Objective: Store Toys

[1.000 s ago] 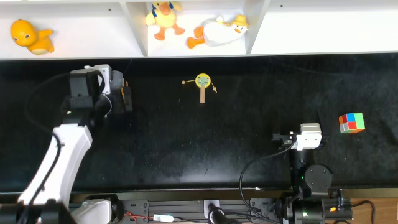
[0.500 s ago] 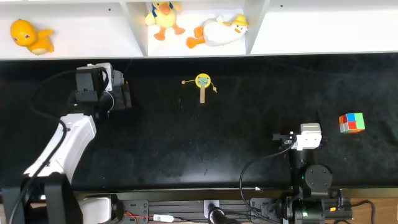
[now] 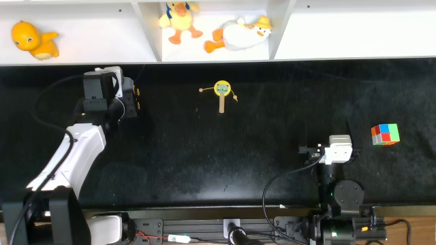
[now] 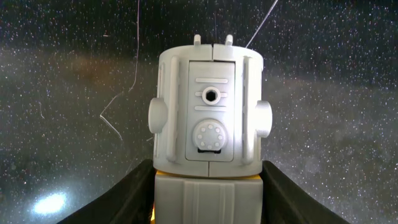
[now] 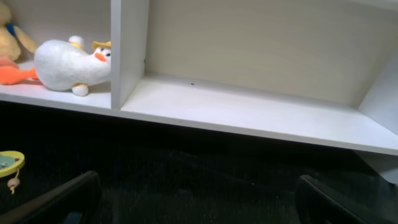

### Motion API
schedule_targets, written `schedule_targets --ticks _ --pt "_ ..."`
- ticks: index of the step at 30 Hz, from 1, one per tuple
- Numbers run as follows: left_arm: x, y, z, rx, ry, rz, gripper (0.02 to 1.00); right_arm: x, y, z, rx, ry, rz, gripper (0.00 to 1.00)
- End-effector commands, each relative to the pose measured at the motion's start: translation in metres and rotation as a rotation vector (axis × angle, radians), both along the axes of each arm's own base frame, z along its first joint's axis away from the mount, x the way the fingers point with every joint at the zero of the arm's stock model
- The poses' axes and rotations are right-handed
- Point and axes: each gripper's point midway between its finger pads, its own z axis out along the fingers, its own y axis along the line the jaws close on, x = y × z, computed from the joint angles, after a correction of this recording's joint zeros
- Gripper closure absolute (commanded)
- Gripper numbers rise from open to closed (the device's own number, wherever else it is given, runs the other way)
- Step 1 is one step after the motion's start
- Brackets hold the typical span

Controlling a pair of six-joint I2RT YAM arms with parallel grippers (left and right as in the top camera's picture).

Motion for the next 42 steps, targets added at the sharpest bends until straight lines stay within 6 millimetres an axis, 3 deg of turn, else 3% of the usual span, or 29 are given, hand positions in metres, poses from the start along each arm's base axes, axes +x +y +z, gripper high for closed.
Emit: schedule_targets --ticks 1,11,18,31,36,42 --pt "-0.007 -0.001 0.006 0.002 0.005 0.0 0.575 0.0 0.001 -0.004 -0.003 0.002 0.002 0.005" --pt "-0.032 -0.002 0.055 0.006 -0.061 -0.003 0.61 0.0 0.001 -0.004 -0.003 0.002 0.002 0.007" --pt "-0.024 -0.002 0.081 0.007 -0.145 -0.003 0.608 0.0 0.001 -0.004 -0.003 0.002 0.002 0.005" --pt "0.037 -0.009 0.127 0.015 -0.212 -0.035 0.623 0.0 0.001 -0.004 -0.003 0.002 0.002 0.005" --pt "0.076 -0.01 0.129 0.016 -0.208 -0.041 0.625 0.0 0.001 -0.004 -0.003 0.002 0.002 0.003" --pt "0.108 -0.01 0.127 0.017 -0.217 -0.04 0.623 0.0 0.001 -0.004 -0.003 0.002 0.002 0.005"
